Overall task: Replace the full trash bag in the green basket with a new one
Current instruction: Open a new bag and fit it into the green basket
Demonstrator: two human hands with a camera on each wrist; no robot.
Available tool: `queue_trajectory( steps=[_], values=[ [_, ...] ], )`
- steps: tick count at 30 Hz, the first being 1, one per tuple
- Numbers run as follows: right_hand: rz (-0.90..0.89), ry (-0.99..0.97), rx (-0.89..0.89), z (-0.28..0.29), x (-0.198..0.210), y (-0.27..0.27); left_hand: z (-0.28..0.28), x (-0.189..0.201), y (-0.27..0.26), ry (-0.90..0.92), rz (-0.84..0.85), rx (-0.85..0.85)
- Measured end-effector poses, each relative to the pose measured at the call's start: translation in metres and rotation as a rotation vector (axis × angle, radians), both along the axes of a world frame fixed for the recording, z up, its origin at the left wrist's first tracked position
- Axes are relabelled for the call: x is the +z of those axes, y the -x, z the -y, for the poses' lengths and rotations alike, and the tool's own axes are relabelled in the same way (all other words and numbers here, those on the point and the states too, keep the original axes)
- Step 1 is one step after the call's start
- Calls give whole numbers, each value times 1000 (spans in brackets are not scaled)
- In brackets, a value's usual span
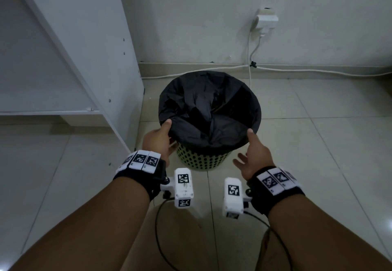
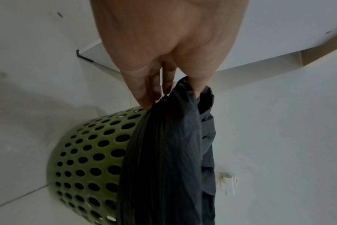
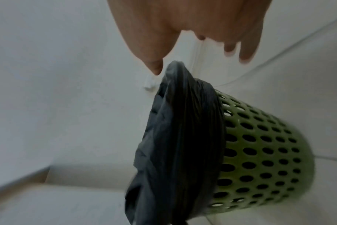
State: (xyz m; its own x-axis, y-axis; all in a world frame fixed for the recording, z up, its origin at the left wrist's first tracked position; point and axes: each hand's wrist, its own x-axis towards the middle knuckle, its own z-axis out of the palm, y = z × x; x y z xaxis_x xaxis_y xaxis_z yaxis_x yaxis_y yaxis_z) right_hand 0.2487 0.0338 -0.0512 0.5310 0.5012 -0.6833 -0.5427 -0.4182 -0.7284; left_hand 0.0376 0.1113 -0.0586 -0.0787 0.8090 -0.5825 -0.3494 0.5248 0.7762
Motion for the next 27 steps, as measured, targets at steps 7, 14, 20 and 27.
queue_trajectory(
  steps=[7, 14, 20, 27],
  values=[
    [-311, -194, -16, -5, -5, 6, 25, -12, -21, 141, 141, -92],
    [-378, -200, 70, 1, -3, 20, 22, -19, -29, 200, 194, 7],
    [-385, -176, 4, 0, -6, 2, 19, -15, -28, 188, 155, 54],
    [-422, -245, -9, -3, -1, -4, 11, -11, -16, 172, 182, 30]
  ],
)
